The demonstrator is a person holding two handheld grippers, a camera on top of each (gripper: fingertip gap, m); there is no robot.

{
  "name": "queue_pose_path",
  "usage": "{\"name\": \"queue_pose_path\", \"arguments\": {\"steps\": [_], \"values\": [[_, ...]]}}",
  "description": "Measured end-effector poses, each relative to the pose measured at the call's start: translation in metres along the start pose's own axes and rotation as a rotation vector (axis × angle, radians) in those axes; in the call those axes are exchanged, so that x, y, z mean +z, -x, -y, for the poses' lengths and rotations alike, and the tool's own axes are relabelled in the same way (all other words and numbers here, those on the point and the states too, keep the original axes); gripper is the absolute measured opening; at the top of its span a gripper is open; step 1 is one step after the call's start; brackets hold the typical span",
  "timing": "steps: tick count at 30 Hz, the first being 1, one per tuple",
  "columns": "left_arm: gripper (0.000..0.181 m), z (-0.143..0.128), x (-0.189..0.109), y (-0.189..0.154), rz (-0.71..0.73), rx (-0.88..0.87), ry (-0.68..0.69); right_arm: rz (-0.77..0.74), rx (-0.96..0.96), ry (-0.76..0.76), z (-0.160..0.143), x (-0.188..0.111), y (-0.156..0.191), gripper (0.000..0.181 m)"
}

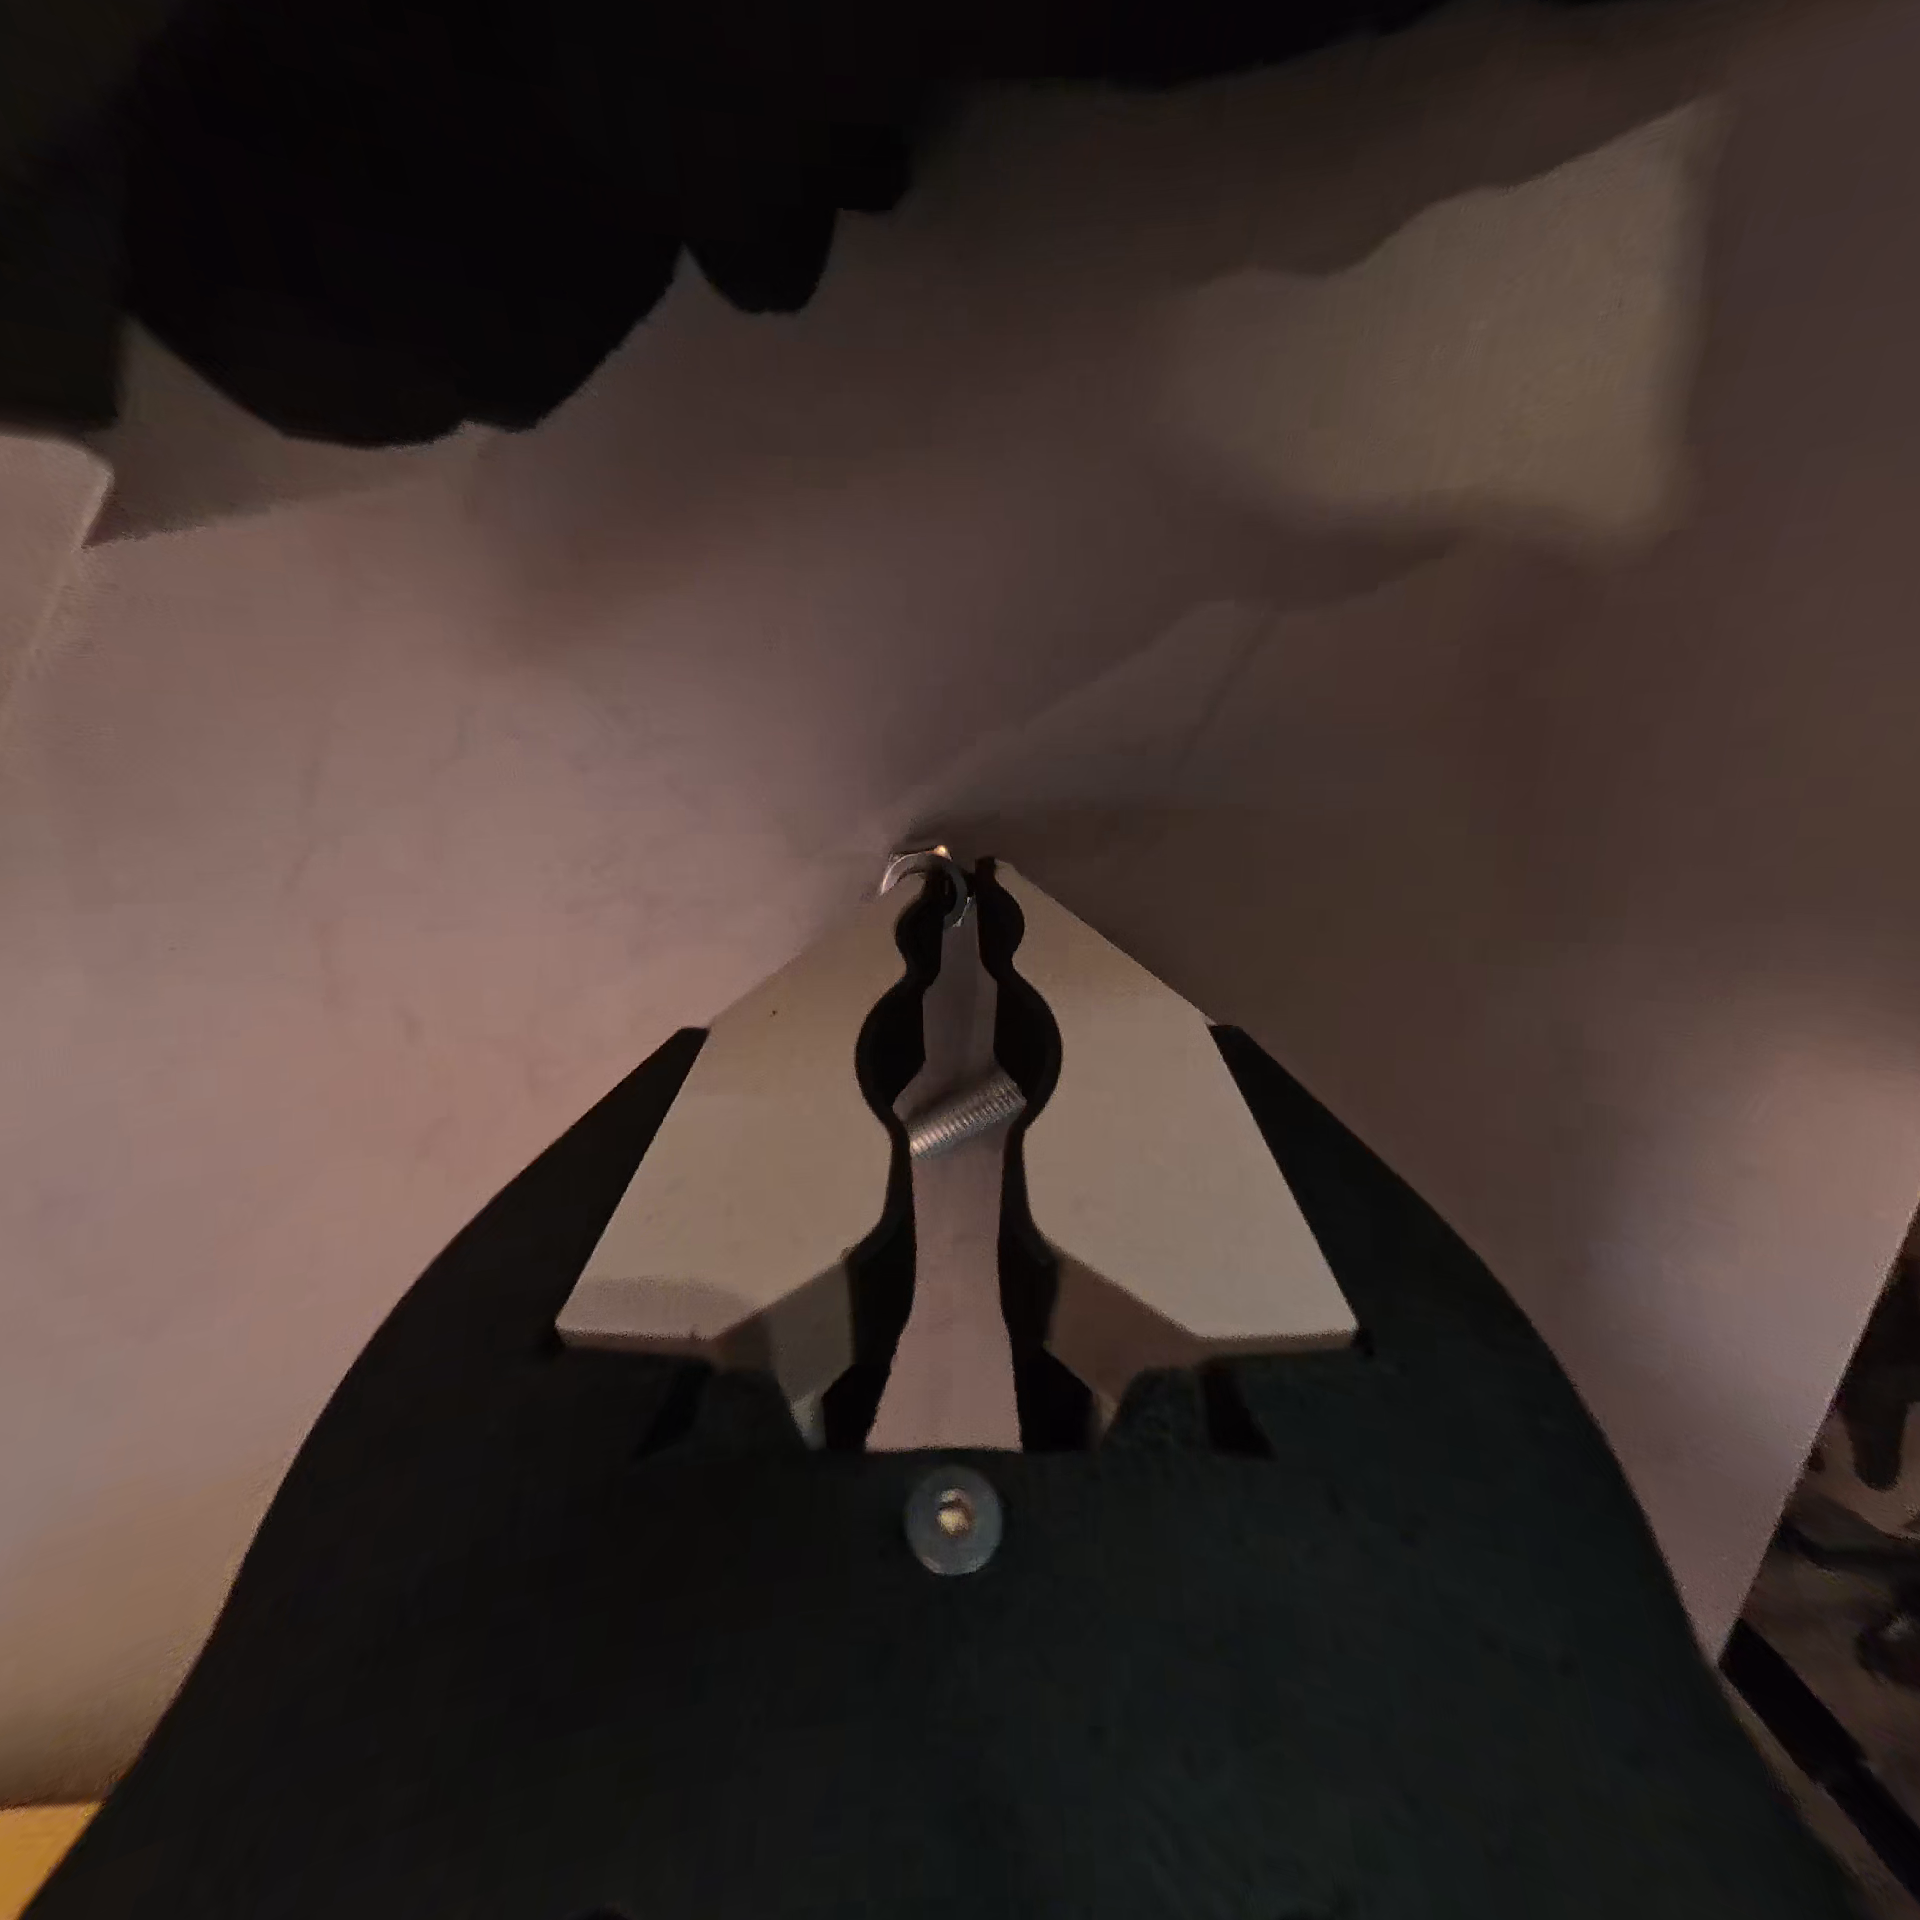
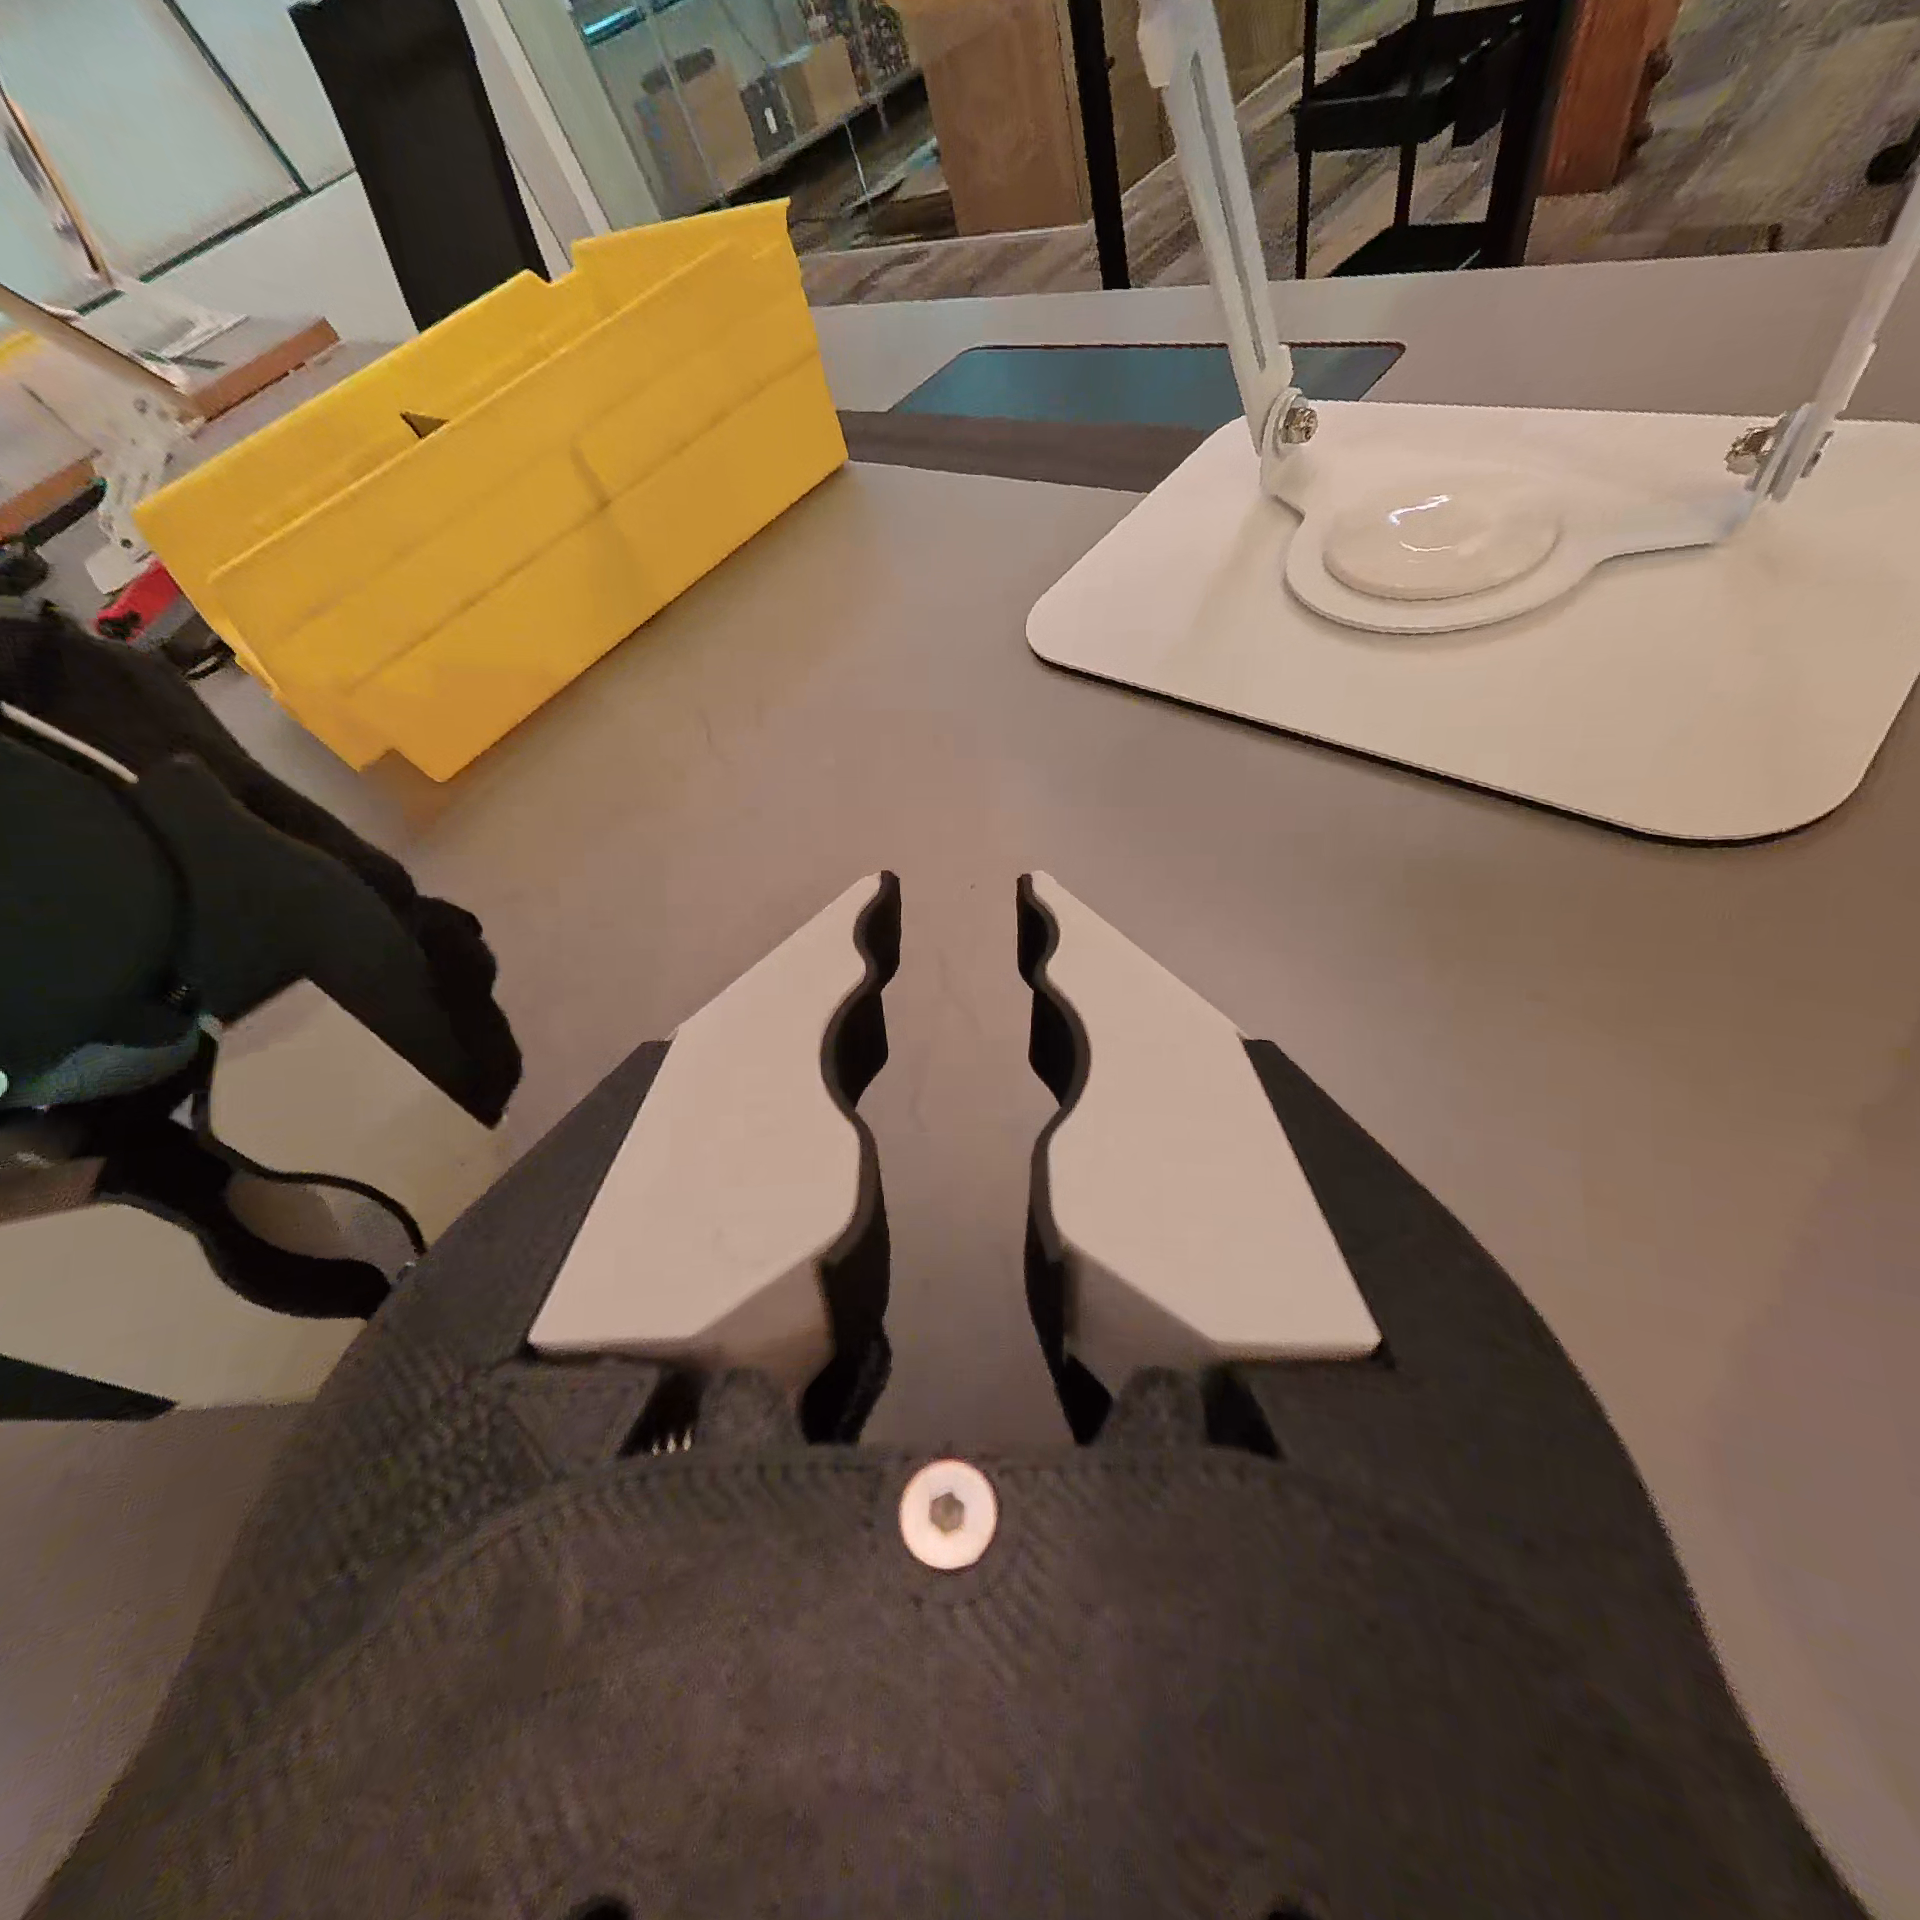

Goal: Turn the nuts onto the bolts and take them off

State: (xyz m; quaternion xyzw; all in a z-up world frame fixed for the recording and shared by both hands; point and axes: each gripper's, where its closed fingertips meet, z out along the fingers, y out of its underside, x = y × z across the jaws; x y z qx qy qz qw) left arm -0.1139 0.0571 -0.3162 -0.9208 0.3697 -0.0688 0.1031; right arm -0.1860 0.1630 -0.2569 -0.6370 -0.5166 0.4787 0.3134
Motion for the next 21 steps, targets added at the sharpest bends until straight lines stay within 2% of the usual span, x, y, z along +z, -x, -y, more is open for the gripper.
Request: {"name": "queue_pose_path", "arguments": {"steps": [2, 3, 7, 9, 12, 16, 19, 21], "values": [[0.008, 0.0, 0.003, 0.003, 0.038, 0.011, 0.008, 0.0, -0.018, 0.009, -0.001, 0.001, 0.002, 0.021], [0.017, 0.001, 0.003, 0.001, 0.028, 0.011, 0.004, 0.001, -0.026, 0.014, -0.002, 0.001, 0.003, 0.021], [0.032, 0.001, 0.002, 0.005, 0.072, 0.032, -0.004, 0.011, -0.029, 0.023, -0.003, 0.002, 0.004, 0.02], [0.031, 0.001, -0.003, 0.007, 0.096, 0.036, -0.024, 0.023, -0.017, 0.025, -0.003, 0.002, 0.005, 0.021], [0.016, 0.007, -0.011, 0.007, 0.099, 0.011, -0.096, 0.041, 0.003, 0.03, -0.003, 0.003, 0.005, 0.02], [0.01, -0.005, -0.022, 0.014, 0.156, -0.003, -0.086, 0.111, -0.035, 0.07, -0.009, 0.005, 0.017, 0.016], [0.013, -0.016, -0.039, 0.018, 0.2, -0.102, -0.129, 0.214, -0.085, 0.16, -0.023, 0.007, 0.035, 0.016], [0.023, -0.026, -0.043, 0.015, 0.203, -0.2, -0.15, 0.217, -0.088, 0.167, -0.024, 0.008, 0.036, 0.014]]}}
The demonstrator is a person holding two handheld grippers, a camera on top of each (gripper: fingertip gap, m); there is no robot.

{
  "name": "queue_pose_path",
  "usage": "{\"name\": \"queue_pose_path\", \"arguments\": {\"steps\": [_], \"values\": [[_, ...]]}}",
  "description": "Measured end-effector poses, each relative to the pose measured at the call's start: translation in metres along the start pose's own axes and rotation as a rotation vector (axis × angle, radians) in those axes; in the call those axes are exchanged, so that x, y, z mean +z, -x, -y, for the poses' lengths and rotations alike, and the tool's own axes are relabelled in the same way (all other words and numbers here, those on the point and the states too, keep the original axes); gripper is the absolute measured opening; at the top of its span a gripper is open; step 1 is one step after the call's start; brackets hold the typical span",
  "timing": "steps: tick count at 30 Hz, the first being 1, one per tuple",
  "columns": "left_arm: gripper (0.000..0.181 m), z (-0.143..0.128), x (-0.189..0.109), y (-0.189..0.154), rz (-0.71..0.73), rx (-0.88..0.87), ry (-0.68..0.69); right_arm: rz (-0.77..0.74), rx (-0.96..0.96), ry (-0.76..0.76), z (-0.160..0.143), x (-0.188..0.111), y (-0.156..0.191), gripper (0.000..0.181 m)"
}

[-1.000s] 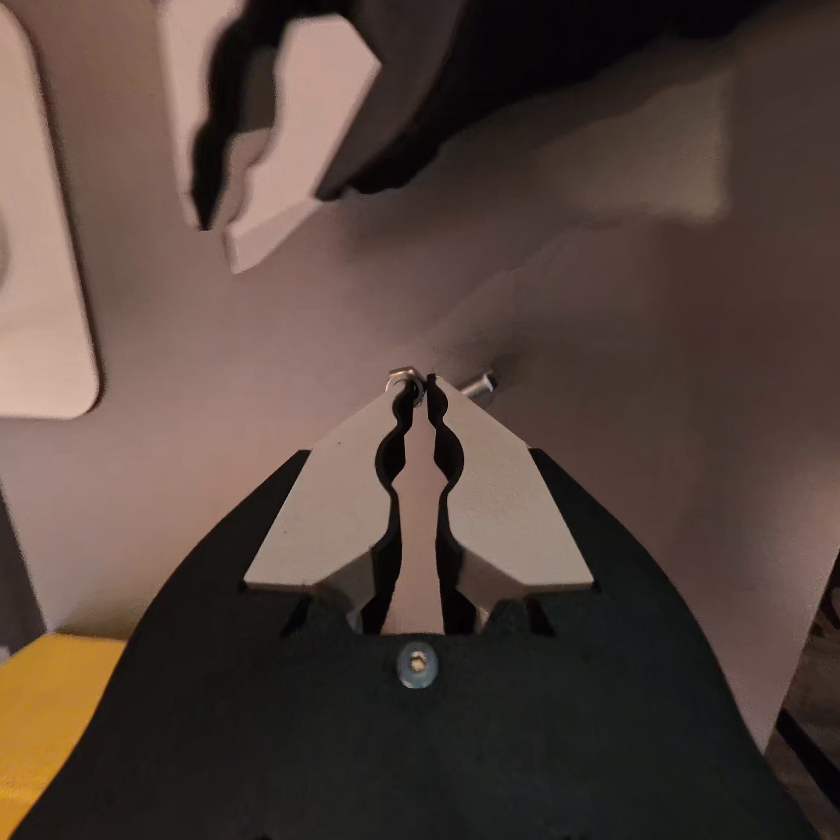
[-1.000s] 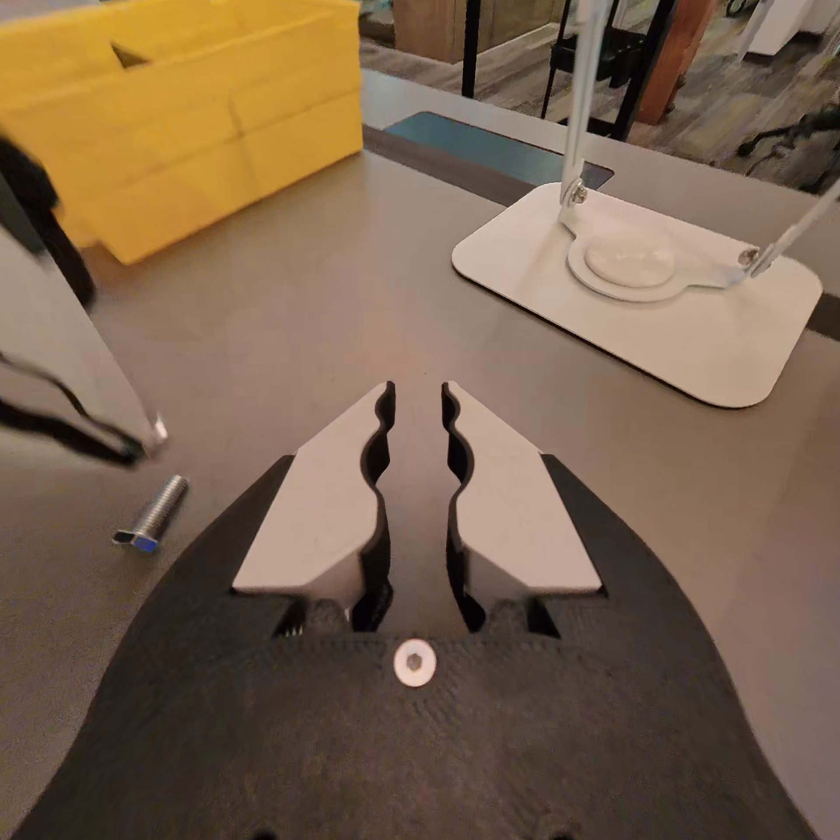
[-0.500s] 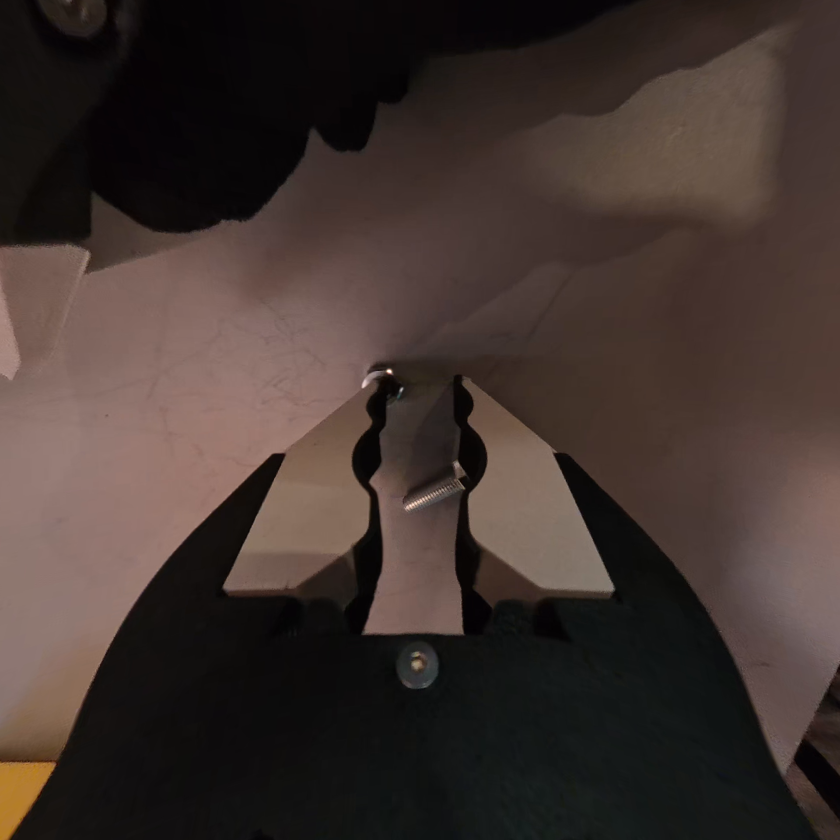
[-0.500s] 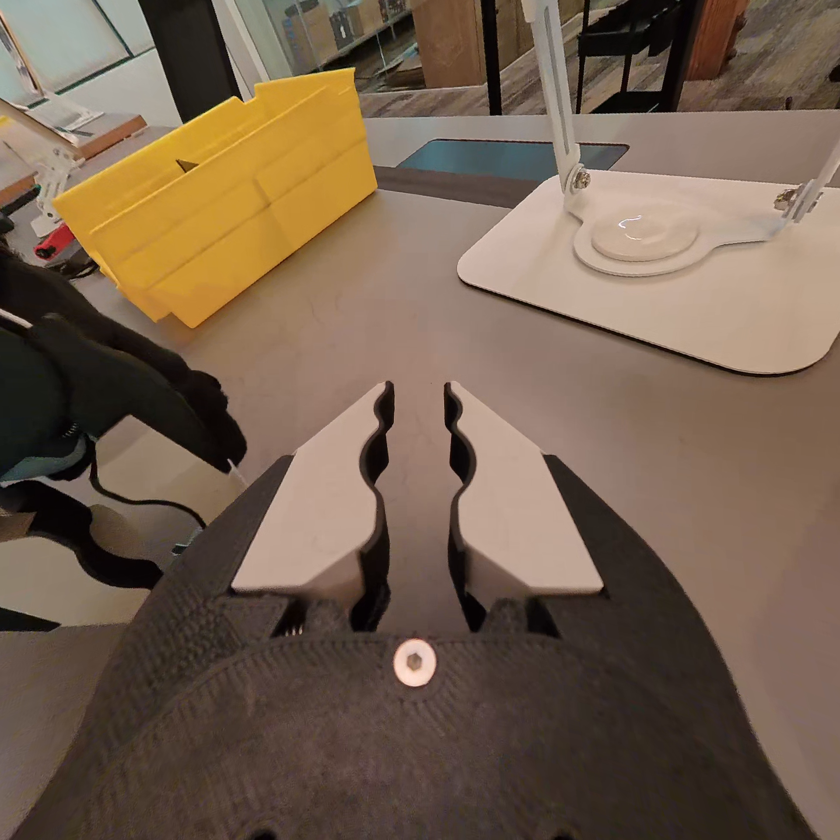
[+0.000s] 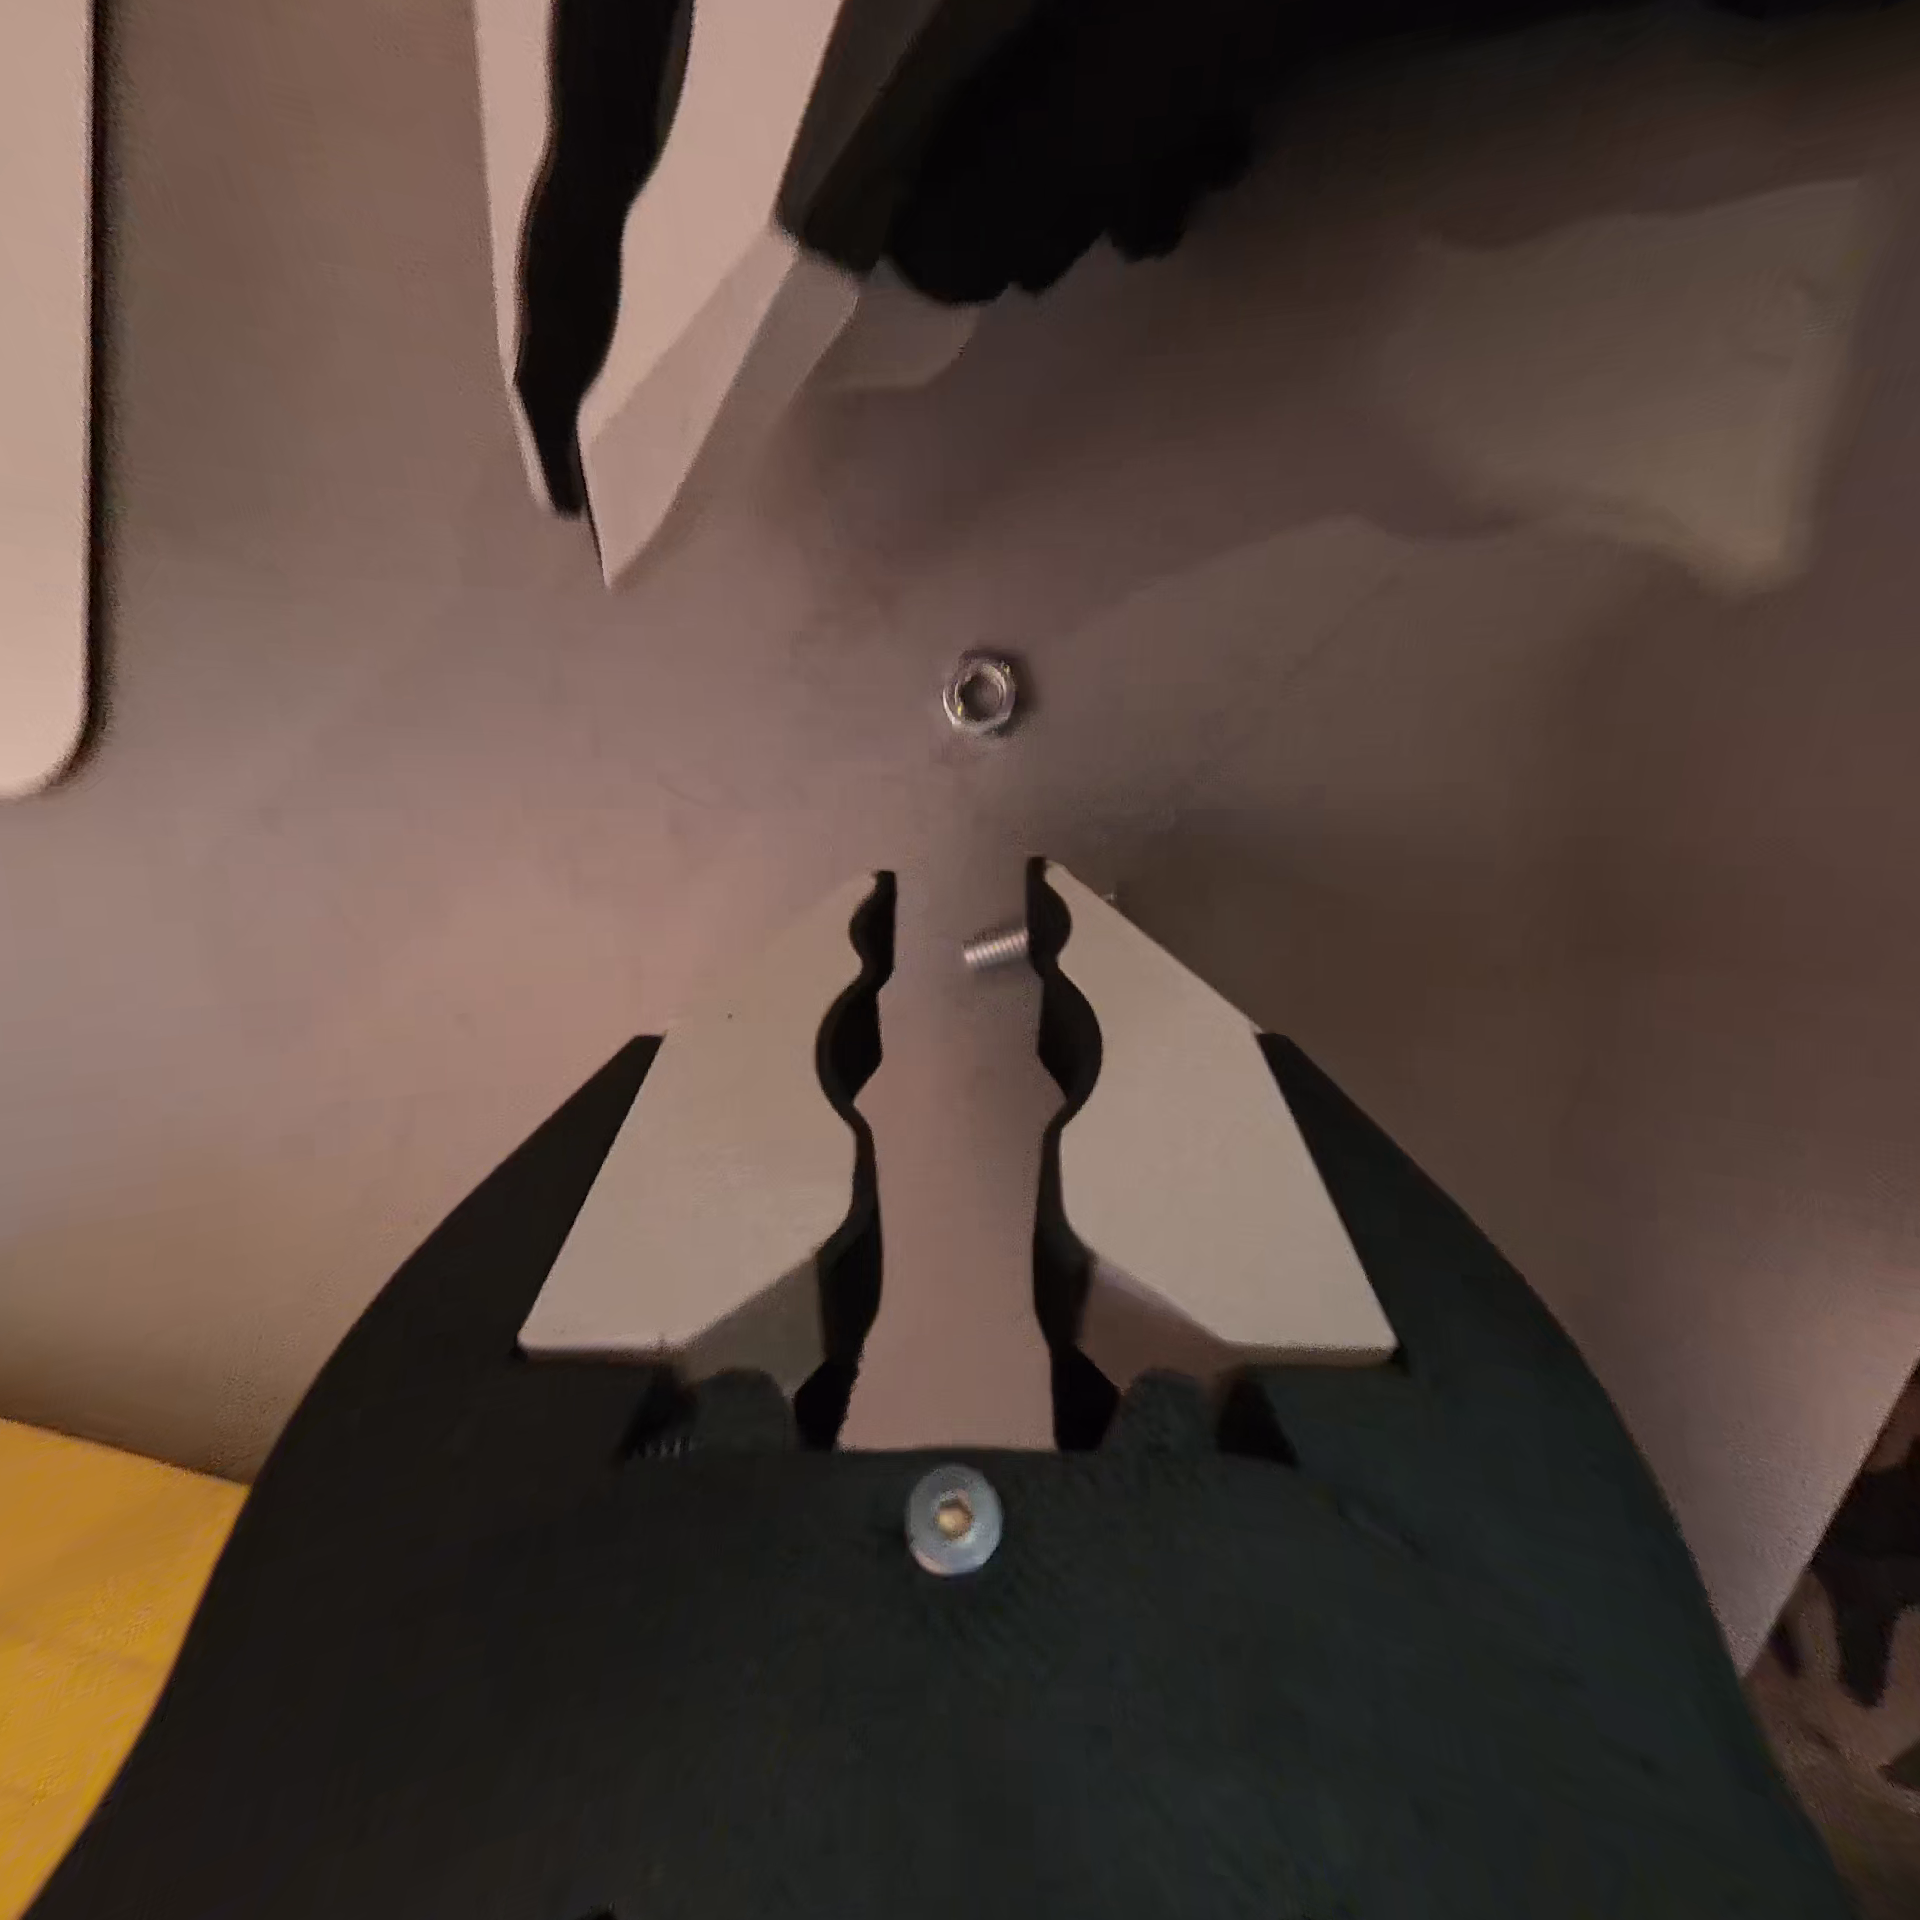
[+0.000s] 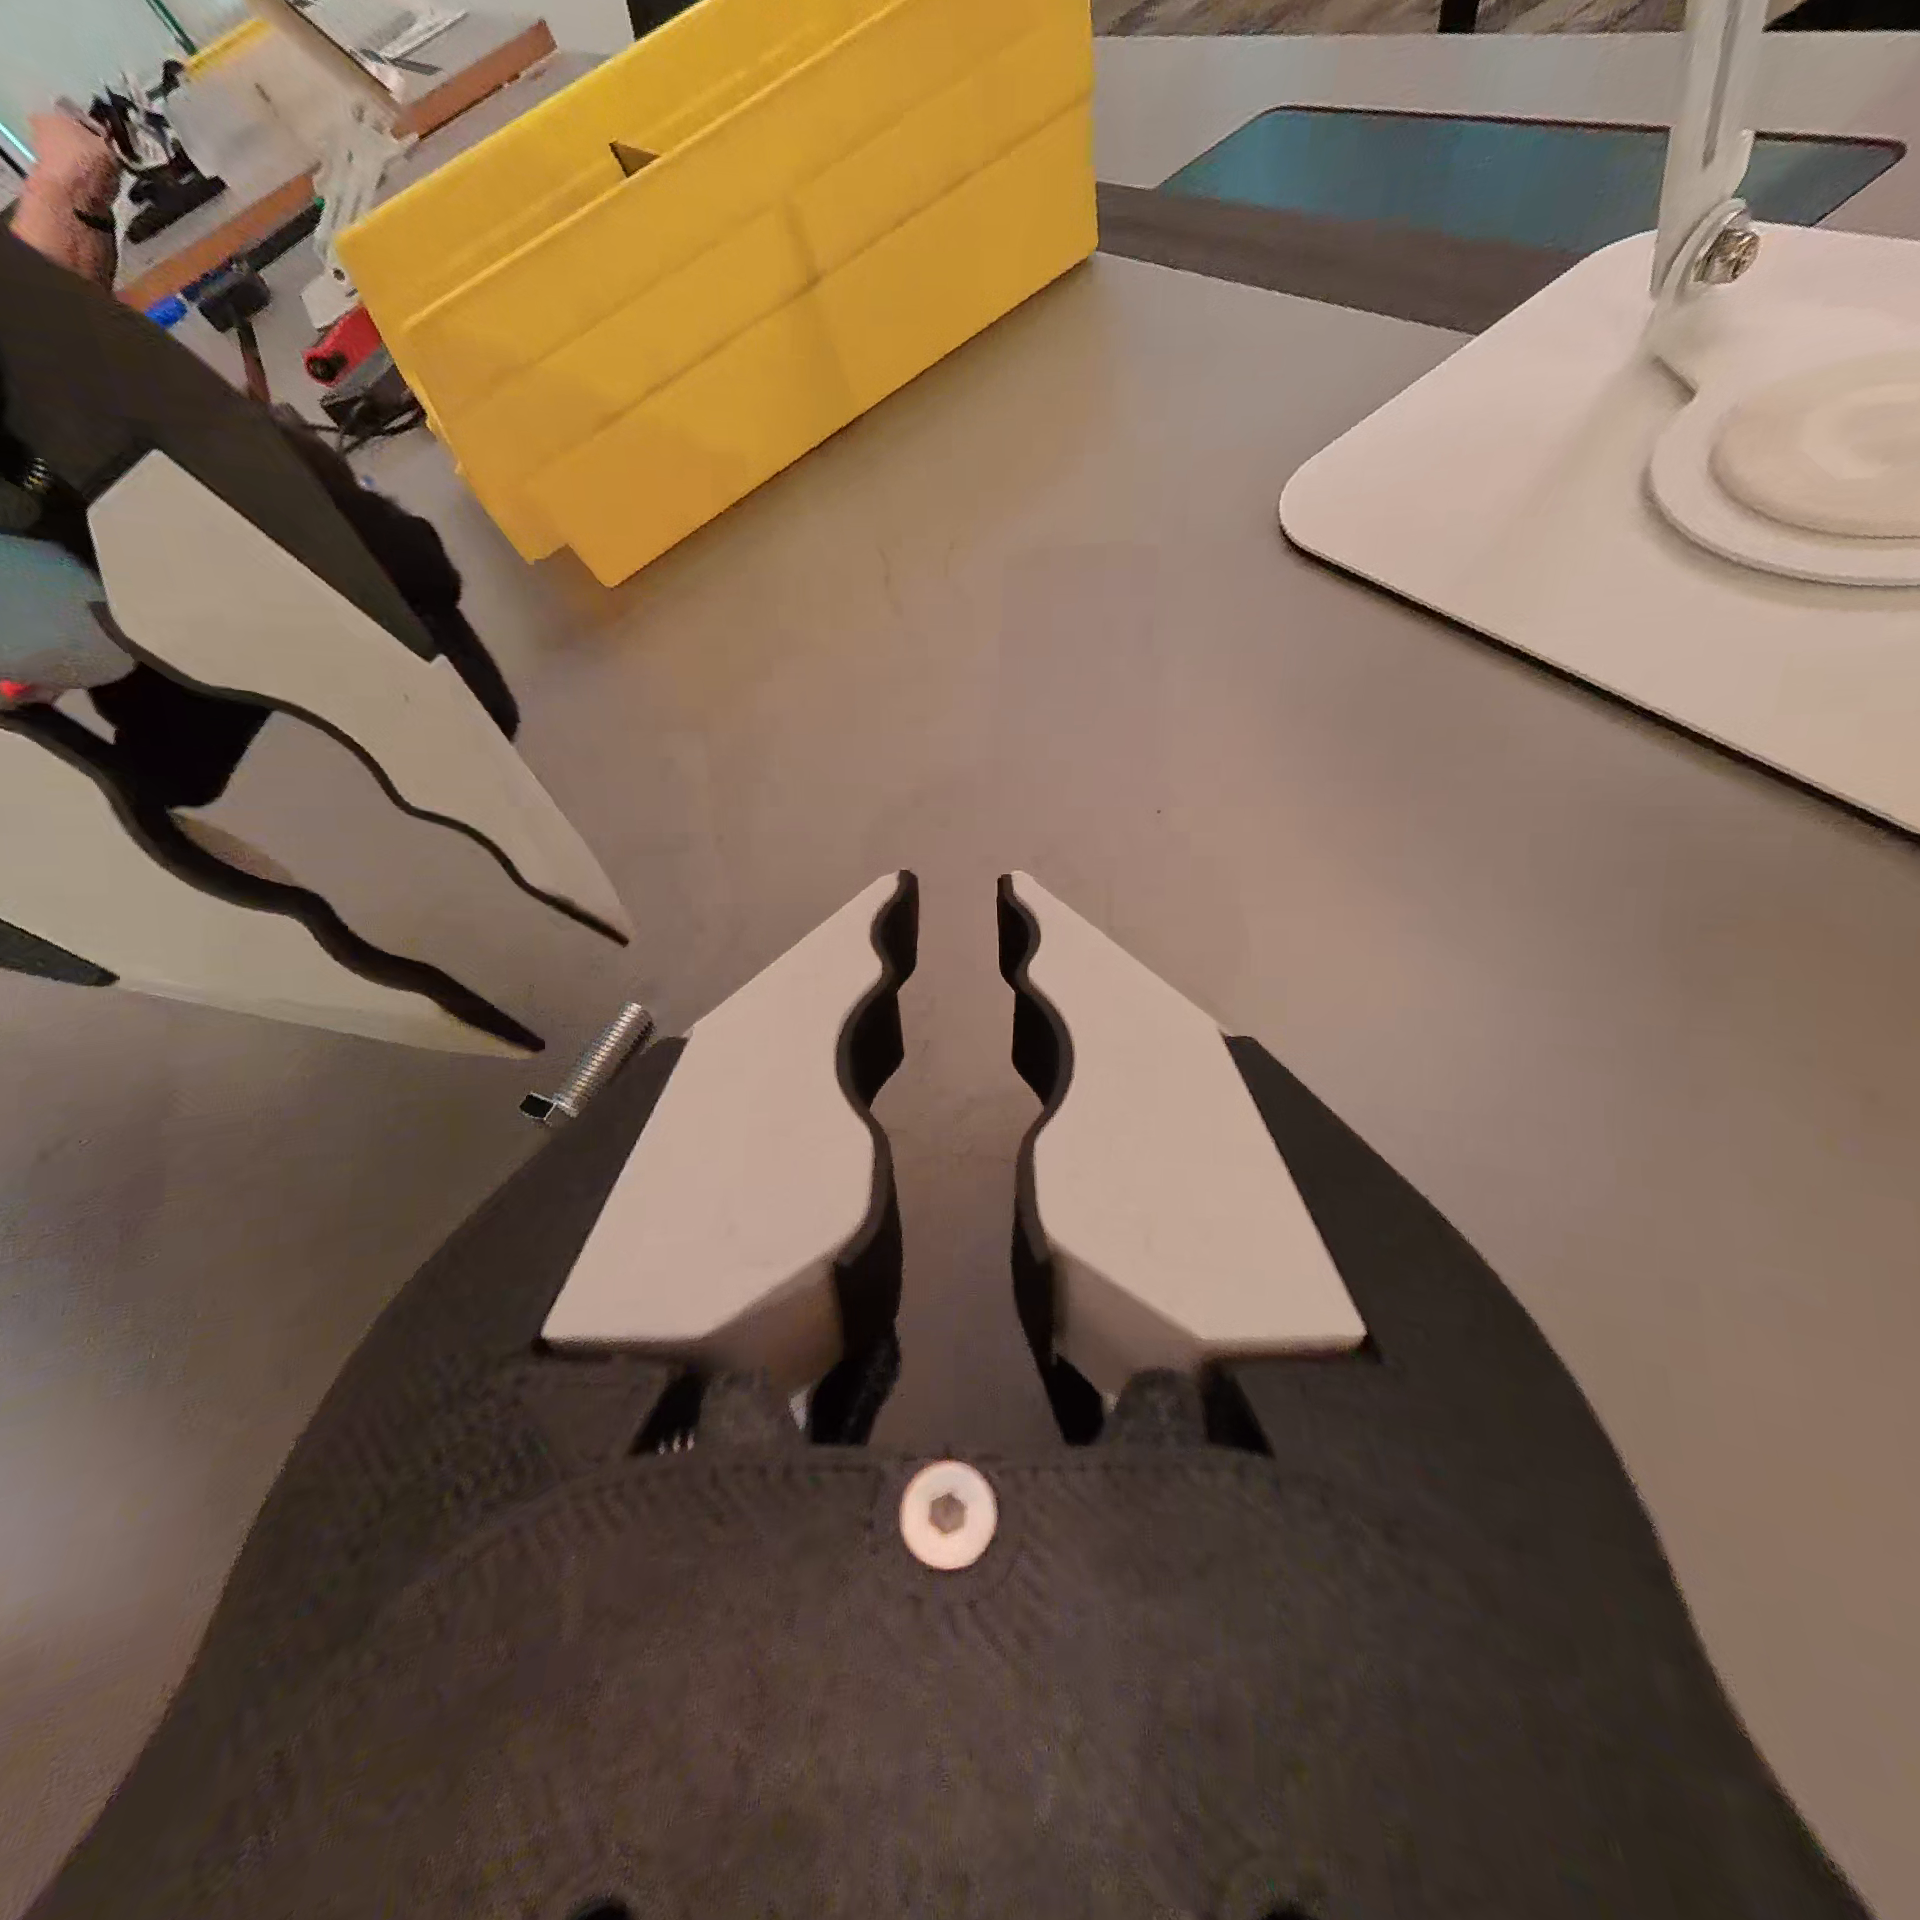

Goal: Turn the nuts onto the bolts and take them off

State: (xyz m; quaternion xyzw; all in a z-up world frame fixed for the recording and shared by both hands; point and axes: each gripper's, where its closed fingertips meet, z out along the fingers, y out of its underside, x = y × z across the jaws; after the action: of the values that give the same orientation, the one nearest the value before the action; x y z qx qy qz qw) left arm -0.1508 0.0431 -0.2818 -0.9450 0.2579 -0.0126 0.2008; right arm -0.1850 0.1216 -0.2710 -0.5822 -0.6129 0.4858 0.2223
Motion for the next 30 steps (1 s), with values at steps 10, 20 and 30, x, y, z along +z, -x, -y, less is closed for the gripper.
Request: {"name": "queue_pose_path", "arguments": {"steps": [10, 20, 30], "values": [[0.02, -0.014, 0.01, -0.028, 0.101, -0.039, -0.062, 0.002, 0.009, -0.003, 0.0, 0.0, -0.001, 0.013], [0.007, -0.016, 0.019, -0.031, 0.147, -0.006, -0.048, 0.004, 0.006, 0.001, 0.0, 0.0, 0.0, 0.012], [0.004, -0.003, 0.002, -0.017, 0.437, 0.265, -0.042, 0.3, 0.062, 0.082, -0.01, 0.002, 0.049, 0.017]]}}
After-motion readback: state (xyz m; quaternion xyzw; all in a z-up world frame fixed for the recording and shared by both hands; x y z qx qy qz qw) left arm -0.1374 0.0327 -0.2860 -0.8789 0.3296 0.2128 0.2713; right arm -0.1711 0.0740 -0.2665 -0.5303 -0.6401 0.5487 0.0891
